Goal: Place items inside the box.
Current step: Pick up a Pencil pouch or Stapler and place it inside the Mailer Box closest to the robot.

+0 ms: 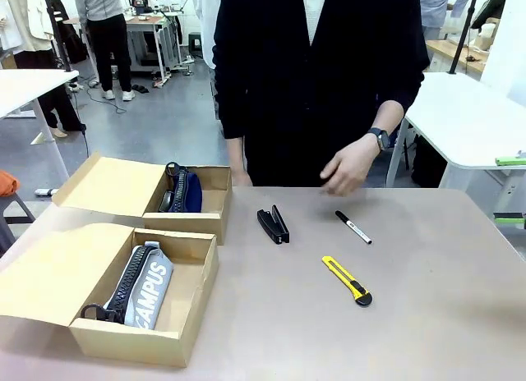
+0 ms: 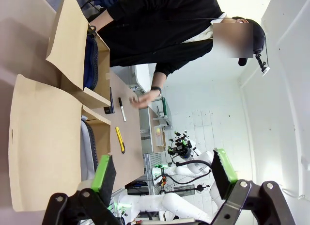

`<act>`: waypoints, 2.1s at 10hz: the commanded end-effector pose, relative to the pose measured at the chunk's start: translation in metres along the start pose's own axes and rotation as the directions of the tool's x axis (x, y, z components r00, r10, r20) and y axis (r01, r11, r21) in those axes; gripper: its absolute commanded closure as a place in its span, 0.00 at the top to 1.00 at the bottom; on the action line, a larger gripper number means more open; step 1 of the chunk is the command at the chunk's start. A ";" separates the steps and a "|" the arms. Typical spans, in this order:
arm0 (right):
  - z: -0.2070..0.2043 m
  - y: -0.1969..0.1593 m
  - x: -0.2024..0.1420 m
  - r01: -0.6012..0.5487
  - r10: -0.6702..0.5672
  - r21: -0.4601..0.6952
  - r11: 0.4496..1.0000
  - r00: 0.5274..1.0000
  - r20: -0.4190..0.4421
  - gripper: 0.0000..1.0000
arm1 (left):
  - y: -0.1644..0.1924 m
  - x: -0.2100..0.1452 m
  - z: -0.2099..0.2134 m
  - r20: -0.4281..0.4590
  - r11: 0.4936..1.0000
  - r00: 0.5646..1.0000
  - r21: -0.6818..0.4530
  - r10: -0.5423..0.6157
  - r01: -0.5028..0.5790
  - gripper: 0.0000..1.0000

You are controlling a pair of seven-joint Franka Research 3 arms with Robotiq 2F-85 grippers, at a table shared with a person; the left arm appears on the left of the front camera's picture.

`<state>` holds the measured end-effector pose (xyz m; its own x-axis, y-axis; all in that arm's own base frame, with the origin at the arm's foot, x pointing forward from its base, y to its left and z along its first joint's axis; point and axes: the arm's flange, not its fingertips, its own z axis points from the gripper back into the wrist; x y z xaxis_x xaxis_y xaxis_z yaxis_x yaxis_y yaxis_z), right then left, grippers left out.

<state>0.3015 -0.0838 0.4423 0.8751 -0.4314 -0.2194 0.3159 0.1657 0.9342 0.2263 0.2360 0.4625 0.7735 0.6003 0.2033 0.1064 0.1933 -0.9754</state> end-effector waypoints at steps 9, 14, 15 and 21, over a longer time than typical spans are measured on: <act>-0.059 0.034 -0.005 -0.102 0.129 -0.342 0.934 0.990 0.056 1.00 | -0.002 -0.001 0.000 0.002 1.000 1.000 -0.014 -0.016 0.016 1.00; -0.005 0.013 0.000 -0.049 0.108 -0.374 0.926 0.985 0.138 1.00 | -0.002 -0.001 0.000 0.002 1.000 1.000 -0.014 -0.016 0.016 1.00; -0.005 0.013 0.000 -0.049 0.108 -0.374 0.926 0.985 0.138 1.00 | -0.002 -0.001 0.000 0.002 1.000 1.000 -0.014 -0.016 0.016 1.00; -0.200 0.088 -0.030 -0.489 0.397 -0.549 0.677 0.872 -0.287 1.00 | -0.002 -0.001 0.000 0.002 1.000 1.000 -0.014 -0.016 0.016 1.00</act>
<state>0.3382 0.0952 0.4824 0.9865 -0.1474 0.0712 0.0709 0.7769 0.6256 0.2268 0.2355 0.4625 0.7747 0.5988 0.2030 0.1055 0.1942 -0.9753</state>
